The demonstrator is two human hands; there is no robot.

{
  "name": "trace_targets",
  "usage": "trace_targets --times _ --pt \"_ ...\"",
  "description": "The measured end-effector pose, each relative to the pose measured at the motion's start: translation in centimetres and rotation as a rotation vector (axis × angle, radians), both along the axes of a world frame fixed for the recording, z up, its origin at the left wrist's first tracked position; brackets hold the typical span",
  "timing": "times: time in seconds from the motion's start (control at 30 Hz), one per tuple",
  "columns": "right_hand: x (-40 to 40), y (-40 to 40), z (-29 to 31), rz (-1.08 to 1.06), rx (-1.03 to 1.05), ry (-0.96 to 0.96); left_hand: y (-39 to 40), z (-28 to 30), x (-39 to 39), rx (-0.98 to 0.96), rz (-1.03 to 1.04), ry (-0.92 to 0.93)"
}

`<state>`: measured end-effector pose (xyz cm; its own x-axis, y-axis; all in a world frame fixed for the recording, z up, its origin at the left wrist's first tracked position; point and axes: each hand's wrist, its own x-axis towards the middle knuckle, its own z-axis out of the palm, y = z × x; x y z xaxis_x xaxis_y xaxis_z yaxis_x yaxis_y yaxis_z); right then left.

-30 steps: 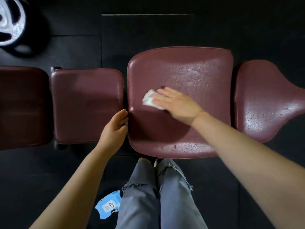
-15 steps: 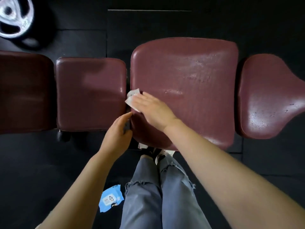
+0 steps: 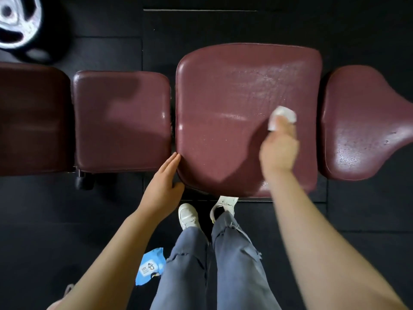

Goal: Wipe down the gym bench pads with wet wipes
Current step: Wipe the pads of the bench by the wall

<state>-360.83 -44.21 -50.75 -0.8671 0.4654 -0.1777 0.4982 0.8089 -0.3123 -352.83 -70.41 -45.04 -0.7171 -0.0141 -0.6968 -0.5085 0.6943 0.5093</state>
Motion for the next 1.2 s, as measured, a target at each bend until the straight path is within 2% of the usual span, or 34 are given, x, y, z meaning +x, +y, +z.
trace_targets --times 0.03,0.07,0.13,0.17,0.2,0.27,0.3,0.37,0.43,0.53,0.6,0.63,0.67,0.73,0.77,0.8,0.83,0.9,0.97,1.03,1.13,1.2 --pt "-0.4 -3.6 0.4 0.148 -0.079 0.062 -0.1 -0.1 0.0 0.012 0.003 -0.002" --pt "-0.4 -7.1 1.0 0.354 -0.166 0.026 -0.3 -0.3 0.0 0.026 0.013 0.001" --pt "1.0 -12.6 2.1 0.911 -0.285 -0.05 -0.6 -0.7 0.1 0.059 0.031 0.037" --pt "1.7 -13.2 2.0 1.122 -0.282 -0.03 -0.8 -0.9 0.1 0.067 0.029 0.052" --pt "1.8 -12.2 1.7 1.223 -0.28 0.034 -0.8 -1.0 0.2 0.059 0.026 0.053" --pt "2.0 -6.7 0.7 1.128 -0.157 0.119 -0.8 -1.0 0.5 0.023 0.036 0.031" --pt "2.2 -3.0 0.4 0.996 -0.077 0.074 -0.8 -1.0 0.8 0.018 0.041 0.023" --pt "3.9 4.9 0.2 0.638 0.057 -0.027 -0.7 -1.1 1.2 0.034 0.038 0.015" --pt "6.0 9.2 0.9 0.285 0.106 -0.114 -0.8 -1.4 1.5 0.052 0.052 0.004" --pt "6.0 5.3 0.5 -0.058 0.067 -0.093 -1.2 -1.7 2.0 0.079 0.104 -0.053" --pt "3.9 -1.0 0.9 -0.035 -0.057 -0.008 -1.6 -1.9 2.4 0.099 0.108 -0.074" --pt "3.1 -4.5 1.4 0.11 -0.129 -0.011 -1.8 -1.9 2.5 0.107 0.094 -0.079" --pt "2.5 -7.9 1.9 0.355 -0.184 -0.04 -1.9 -1.8 2.6 0.111 0.079 -0.076" --pt "3.4 -13.2 3.0 0.977 -0.247 -0.093 -2.1 -1.7 2.8 0.099 0.053 -0.059" --pt "3.8 -13.8 3.1 1.215 -0.239 -0.09 -2.2 -1.7 2.8 0.093 0.049 -0.055" --pt "3.9 -12.5 2.8 1.328 -0.25 -0.07 -2.2 -1.7 2.9 0.091 0.045 -0.057" --pt "3.8 -10.4 2.5 1.328 -0.263 -0.004 -2.3 -1.7 2.9 0.089 0.045 -0.066" --pt "3.6 -3.8 1.7 1.086 -0.149 0.058 -2.4 -1.8 3.0 0.088 0.049 -0.085" --pt "4.6 4.5 0.9 0.687 0.062 -0.004 -2.3 -1.8 3.0 0.096 0.051 -0.096" --pt "6.8 9.9 1.0 0.314 0.15 -0.103 -2.2 -1.8 3.1 0.096 0.062 -0.096" --pt "7.8 7.7 0.6 -0.011 0.086 -0.122 -2.2 -1.8 3.2 0.102 0.067 -0.084" --pt "6.6 2.0 0.3 -0.023 0.064 -0.056 -2.1 -1.8 3.4 0.112 0.073 -0.086"
